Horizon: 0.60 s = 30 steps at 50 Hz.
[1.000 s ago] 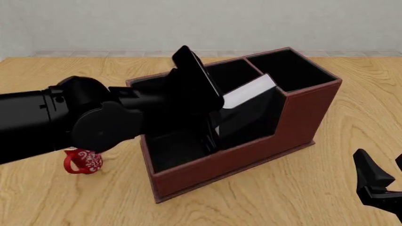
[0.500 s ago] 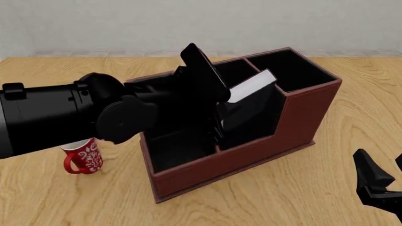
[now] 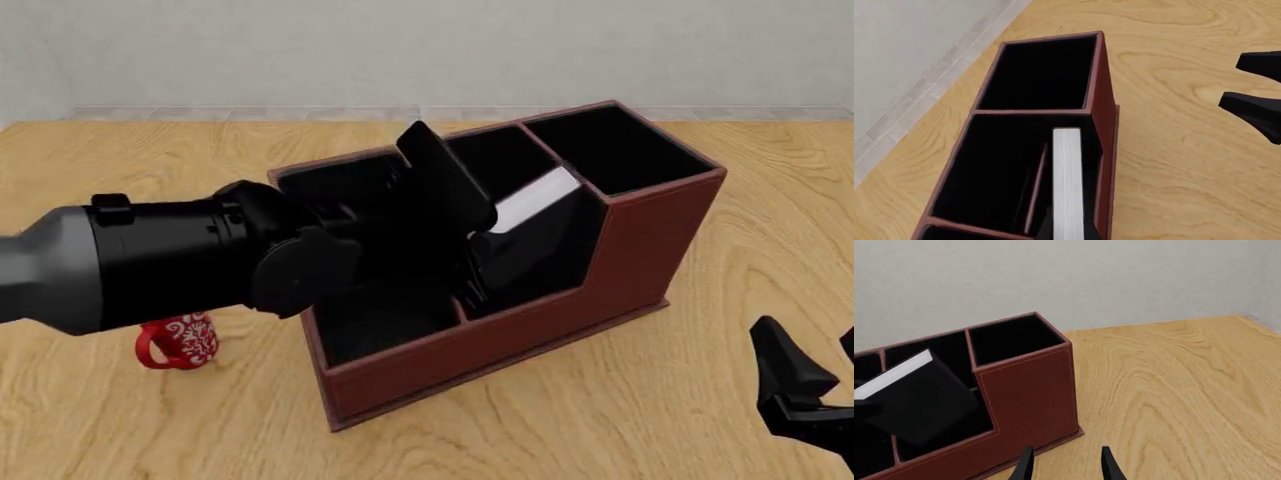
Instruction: Pick up the book and place it in the back compartment of the caddy.
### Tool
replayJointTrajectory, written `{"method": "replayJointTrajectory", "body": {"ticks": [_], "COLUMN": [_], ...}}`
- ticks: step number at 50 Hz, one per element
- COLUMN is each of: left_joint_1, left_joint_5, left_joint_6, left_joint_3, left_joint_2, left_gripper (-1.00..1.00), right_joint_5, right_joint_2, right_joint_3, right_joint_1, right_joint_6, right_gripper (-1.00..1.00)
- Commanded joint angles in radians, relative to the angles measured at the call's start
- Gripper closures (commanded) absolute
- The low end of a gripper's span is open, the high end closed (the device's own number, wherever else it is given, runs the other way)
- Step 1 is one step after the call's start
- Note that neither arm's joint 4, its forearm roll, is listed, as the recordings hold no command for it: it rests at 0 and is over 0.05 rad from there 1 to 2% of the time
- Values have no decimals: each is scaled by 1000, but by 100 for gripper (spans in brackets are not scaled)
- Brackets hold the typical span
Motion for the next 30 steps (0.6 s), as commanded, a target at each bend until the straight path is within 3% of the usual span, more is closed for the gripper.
{"method": "replayJointTrajectory", "body": {"ticks": [1,30], "left_joint_1": [9,4], "left_joint_5": [-39,-75], "left_joint_6": [-2,-20], "left_joint_3": [11,16], "left_joint_2": [24,86], "left_gripper": [100,100], "right_joint_5": [1,-4], "right_joint_2": [-1,3], "right_joint_3": [0,0], "right_joint_1": [0,-1], "right_joint_6": [0,0], "right_gripper": [-100,-100]}}
